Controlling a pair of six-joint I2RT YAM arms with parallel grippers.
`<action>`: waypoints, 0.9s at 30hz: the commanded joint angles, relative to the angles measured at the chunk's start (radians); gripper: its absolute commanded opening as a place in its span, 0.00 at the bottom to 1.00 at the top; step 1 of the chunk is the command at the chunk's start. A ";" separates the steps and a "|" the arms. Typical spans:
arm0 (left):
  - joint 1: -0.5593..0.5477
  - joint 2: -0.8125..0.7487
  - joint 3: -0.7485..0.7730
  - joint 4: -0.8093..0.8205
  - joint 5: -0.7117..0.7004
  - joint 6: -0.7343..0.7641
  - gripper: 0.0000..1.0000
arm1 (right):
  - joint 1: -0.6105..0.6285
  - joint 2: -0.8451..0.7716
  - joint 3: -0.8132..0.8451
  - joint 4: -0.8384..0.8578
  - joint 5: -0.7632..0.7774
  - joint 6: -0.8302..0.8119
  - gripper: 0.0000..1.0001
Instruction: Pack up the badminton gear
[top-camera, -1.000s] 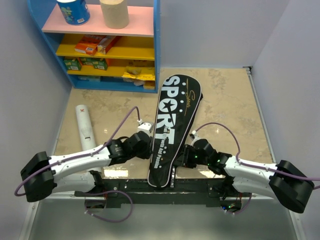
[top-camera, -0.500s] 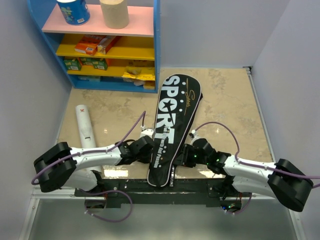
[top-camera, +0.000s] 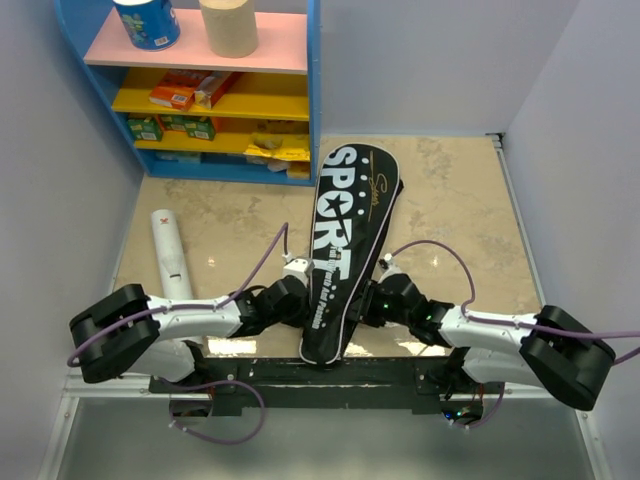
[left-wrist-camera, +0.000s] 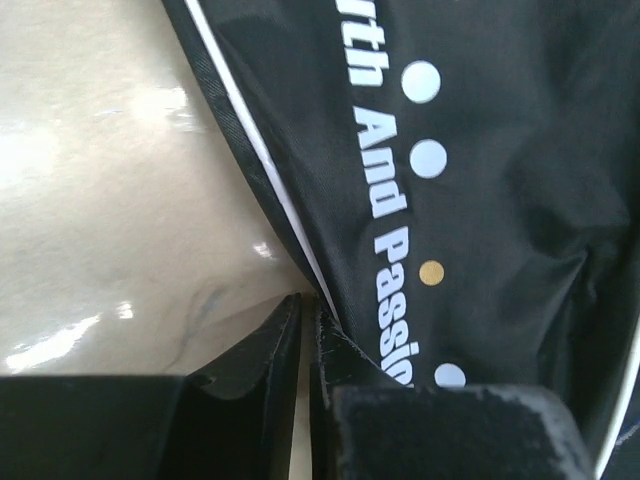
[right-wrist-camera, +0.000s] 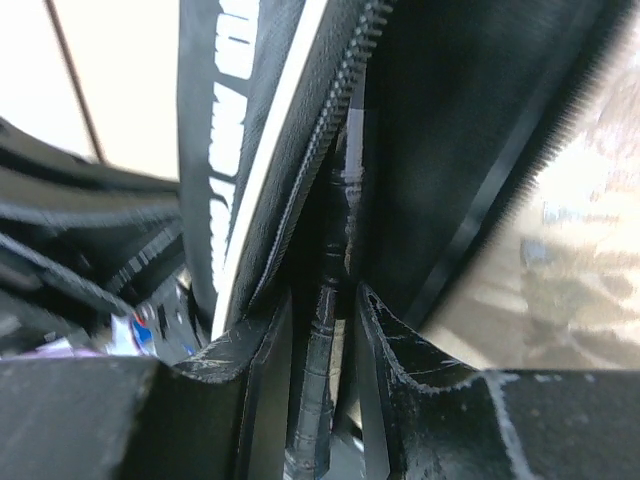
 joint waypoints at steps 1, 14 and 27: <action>-0.066 0.098 -0.053 -0.036 0.124 -0.040 0.13 | 0.001 0.017 0.033 0.157 0.111 0.061 0.11; -0.101 0.155 -0.017 -0.005 0.118 -0.045 0.12 | 0.071 0.089 0.061 0.213 0.173 0.101 0.15; -0.103 -0.110 -0.056 -0.178 0.000 -0.132 0.21 | 0.073 -0.164 0.144 -0.401 0.361 0.035 0.41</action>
